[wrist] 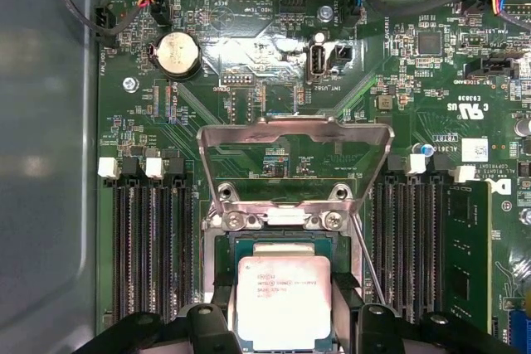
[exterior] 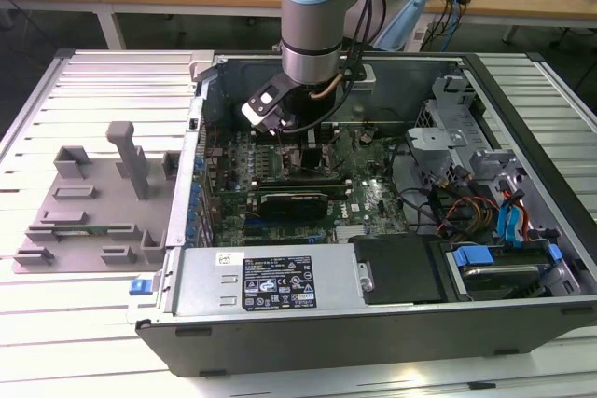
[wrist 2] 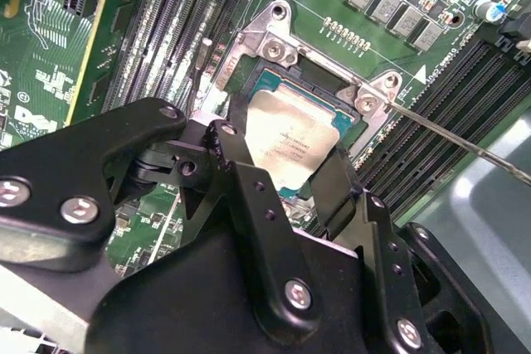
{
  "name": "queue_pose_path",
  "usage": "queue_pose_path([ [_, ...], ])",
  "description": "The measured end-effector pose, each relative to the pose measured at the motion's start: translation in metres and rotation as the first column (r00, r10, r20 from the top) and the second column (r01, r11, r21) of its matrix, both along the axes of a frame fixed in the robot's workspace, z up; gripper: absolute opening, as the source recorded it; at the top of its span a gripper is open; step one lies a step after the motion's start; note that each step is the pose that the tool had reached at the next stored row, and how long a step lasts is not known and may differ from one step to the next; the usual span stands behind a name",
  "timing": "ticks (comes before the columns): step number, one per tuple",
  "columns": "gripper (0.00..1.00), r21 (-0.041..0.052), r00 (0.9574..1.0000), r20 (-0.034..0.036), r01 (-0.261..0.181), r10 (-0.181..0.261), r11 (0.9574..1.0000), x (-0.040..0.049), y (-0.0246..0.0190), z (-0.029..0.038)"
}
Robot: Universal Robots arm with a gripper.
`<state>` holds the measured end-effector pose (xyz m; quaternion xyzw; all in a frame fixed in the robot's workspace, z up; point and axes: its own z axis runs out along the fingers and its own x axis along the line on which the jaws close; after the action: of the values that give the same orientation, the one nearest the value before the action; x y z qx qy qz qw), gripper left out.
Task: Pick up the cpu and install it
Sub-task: 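Place the cpu into insertion slot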
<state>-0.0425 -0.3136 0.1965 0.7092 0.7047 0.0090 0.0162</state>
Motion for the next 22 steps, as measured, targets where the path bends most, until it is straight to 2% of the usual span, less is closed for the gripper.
queue_pose_path([
  [5, 0.55, 0.0008, 1.0000, 0.0005, 0.000, 0.000, 1.0000, 0.0001, 0.0002, -0.0004],
  [6, 0.61, 0.0001, 1.0000, 0.0000, 0.000, 0.000, 1.0000, 0.0000, 0.0000, -0.0001],
  [8, 0.61, -0.0002, 1.0000, -0.0001, 0.000, 0.000, 1.0000, 0.0000, 0.0000, 0.0003],
  [12, 0.61, 0.0001, 1.0000, 0.0000, 0.000, 0.000, 1.0000, 0.0000, 0.0000, 0.0070],
  [13, 0.61, 0.0000, 1.0000, 0.0000, 0.000, 0.000, 1.0000, 0.0001, 0.0000, 0.0158],
  [19, 0.61, 0.0001, 1.0000, 0.0001, 0.000, 0.000, 1.0000, 0.0001, 0.0000, 0.0173],
  [20, 0.60, 0.0001, 1.0000, 0.0000, 0.000, 0.000, 1.0000, 0.0001, 0.0000, 0.0173],
  [22, 0.47, 0.0002, 1.0000, 0.0001, 0.000, 0.000, 1.0000, 0.0001, 0.0000, 0.0173],
])
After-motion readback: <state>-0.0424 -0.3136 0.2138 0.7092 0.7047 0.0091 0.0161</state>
